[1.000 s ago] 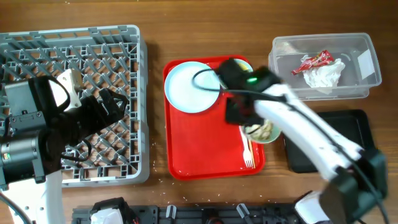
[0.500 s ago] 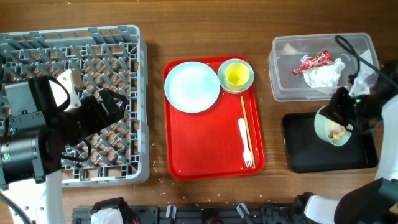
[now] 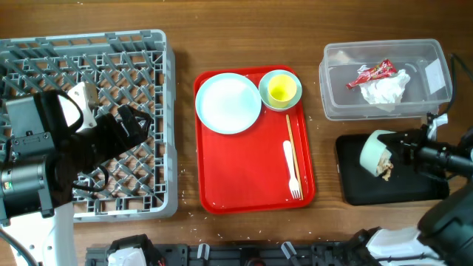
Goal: Sort waste into correct bins and load items into the dishwasher rack
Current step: 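Tip the rice bowl over the black tray to dump the food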
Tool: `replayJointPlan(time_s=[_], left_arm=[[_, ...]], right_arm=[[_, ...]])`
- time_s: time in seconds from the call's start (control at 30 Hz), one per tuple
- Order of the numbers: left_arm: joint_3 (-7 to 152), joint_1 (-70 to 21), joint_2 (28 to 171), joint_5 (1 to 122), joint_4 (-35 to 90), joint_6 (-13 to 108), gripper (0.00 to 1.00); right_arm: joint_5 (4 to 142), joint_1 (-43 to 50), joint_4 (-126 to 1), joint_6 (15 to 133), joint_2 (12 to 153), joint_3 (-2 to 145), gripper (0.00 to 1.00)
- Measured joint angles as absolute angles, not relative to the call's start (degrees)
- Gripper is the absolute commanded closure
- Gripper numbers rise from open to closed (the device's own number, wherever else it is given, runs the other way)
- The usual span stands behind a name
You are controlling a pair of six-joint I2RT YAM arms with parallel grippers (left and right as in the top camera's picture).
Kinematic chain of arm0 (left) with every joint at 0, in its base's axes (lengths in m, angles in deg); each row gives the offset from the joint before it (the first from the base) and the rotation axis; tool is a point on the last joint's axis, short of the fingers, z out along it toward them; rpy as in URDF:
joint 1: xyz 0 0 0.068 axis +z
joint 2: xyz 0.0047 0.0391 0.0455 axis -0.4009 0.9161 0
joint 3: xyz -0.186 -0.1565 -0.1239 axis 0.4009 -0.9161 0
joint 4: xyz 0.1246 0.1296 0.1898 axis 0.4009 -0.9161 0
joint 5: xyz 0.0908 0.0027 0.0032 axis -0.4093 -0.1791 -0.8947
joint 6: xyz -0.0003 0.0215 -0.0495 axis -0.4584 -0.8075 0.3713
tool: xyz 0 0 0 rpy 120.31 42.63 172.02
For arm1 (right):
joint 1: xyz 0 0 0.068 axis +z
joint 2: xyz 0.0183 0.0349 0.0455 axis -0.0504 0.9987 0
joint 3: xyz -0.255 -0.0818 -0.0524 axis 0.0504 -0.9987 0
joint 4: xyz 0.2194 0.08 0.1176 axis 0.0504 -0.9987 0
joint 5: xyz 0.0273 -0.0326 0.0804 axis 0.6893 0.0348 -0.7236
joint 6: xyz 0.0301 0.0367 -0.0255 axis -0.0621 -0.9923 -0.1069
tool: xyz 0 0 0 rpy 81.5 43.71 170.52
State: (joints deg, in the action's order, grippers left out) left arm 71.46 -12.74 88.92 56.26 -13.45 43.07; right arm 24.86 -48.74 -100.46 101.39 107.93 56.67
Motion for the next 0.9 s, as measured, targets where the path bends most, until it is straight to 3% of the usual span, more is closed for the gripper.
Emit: replayJointPlan(time_s=[0.37, 0.43, 0.53, 0.9], left_arm=[[71.5, -12.7, 88.9, 56.3, -13.5, 43.1, 0.0], [71.5, -12.7, 88.9, 56.3, -13.4, 43.1, 0.0], [71.5, -12.7, 88.9, 56.3, -13.5, 43.1, 0.0], [71.5, -12.7, 88.9, 56.3, -13.4, 43.1, 0.0]], right_arm=[[12.9, -59.5, -108.3, 113.1, 114.5, 56.6, 0.96], [12.2, -59.5, -102.8, 110.9, 114.5, 56.5, 0.96], [10.3, -59.5, -108.2, 112.6, 114.7, 56.5, 0.96], [3.7, -59.5, -107.1, 107.6, 115.0, 56.5, 0.96]])
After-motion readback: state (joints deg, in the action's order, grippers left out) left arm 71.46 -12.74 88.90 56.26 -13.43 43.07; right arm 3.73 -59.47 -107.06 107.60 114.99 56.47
